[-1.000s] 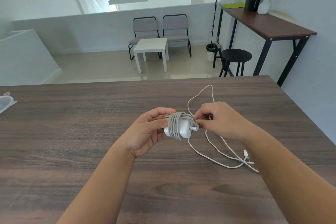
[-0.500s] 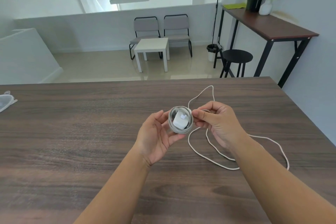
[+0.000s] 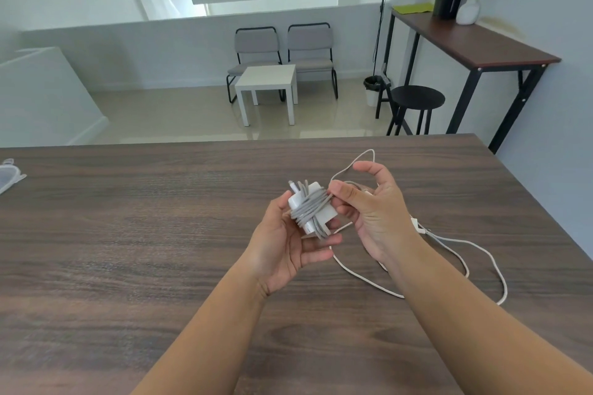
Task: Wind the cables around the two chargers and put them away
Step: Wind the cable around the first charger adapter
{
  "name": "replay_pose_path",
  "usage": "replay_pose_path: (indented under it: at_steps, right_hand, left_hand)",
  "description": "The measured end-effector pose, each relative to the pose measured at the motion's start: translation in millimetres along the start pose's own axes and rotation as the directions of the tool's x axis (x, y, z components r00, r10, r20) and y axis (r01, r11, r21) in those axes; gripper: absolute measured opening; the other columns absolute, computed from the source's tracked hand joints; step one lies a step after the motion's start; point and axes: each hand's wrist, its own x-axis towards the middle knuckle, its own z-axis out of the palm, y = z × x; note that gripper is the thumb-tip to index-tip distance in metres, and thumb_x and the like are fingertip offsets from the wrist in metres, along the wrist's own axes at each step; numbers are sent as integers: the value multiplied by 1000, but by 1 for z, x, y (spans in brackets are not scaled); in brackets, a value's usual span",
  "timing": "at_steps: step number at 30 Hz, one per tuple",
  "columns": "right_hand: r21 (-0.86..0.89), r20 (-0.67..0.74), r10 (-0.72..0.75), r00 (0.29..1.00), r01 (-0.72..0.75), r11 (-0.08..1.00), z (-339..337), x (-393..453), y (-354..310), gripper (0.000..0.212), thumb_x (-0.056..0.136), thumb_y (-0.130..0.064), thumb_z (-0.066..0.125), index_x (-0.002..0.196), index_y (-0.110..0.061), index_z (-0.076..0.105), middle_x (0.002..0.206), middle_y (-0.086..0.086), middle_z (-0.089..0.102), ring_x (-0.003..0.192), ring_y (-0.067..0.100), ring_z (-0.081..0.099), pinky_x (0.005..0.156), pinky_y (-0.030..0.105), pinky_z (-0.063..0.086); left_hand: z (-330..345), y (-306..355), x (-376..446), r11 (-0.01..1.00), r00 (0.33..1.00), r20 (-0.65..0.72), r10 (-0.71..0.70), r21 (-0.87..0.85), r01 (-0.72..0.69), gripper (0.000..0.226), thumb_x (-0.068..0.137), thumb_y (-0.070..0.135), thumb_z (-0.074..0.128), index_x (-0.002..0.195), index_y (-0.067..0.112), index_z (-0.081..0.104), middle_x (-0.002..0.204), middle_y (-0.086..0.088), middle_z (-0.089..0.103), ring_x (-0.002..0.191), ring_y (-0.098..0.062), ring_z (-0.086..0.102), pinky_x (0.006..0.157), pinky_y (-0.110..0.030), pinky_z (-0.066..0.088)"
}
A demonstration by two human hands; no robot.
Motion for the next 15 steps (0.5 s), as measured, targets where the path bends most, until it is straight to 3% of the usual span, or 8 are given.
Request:
replay_pose_path:
  at_steps: [4, 8, 11, 13, 15]
  right_hand:
    - [-88, -36, -45, 998, 42, 995, 2, 1, 4, 50, 73, 7, 75, 110, -14, 50, 61, 6, 64, 51, 17, 55, 55, 26, 49]
    - [-120, -58, -77, 995, 69, 990, 3, 1, 8, 47, 74, 7, 75, 108, -14, 52, 63, 8, 62, 52, 17, 56, 54, 25, 49]
    - [-158, -47, -105, 993, 97, 983, 4, 0, 9, 44, 75, 7, 75, 107, -12, 52, 65, 11, 62, 52, 16, 58, 53, 24, 50]
    - [-170, -31, -122, 992, 115, 979, 5, -1, 9, 42, 75, 6, 75, 106, -11, 52, 66, 11, 64, 53, 17, 60, 55, 24, 53]
    - [-191, -25, -140, 990, 132, 973, 6, -2, 7, 39, 76, 7, 74, 104, -11, 53, 63, 8, 64, 52, 17, 60, 56, 25, 54]
  left_hand:
    - [1, -5, 4, 998, 995, -85, 56, 38, -53, 60, 103, 50, 23, 127, 11, 62, 115, -22, 70, 85, -24, 72, 65, -30, 59]
    - [2, -4, 3, 994, 991, -84, 106, 36, -104, 68, 99, 59, 19, 127, 13, 60, 117, -22, 69, 87, -22, 72, 66, -28, 59]
    - [5, -3, 0, 984, 988, -57, 146, 108, -139, 65, 86, 63, 41, 125, 14, 62, 113, -13, 72, 86, -22, 70, 68, -28, 59]
    - [4, -3, 0, 979, 982, -70, 174, 119, -165, 58, 82, 47, 58, 127, 11, 58, 106, -11, 71, 83, -25, 70, 66, -28, 60]
    - [3, -3, -1, 979, 981, -77, 180, 112, -171, 50, 81, 37, 63, 124, 12, 60, 105, -11, 71, 84, -27, 71, 65, -29, 60]
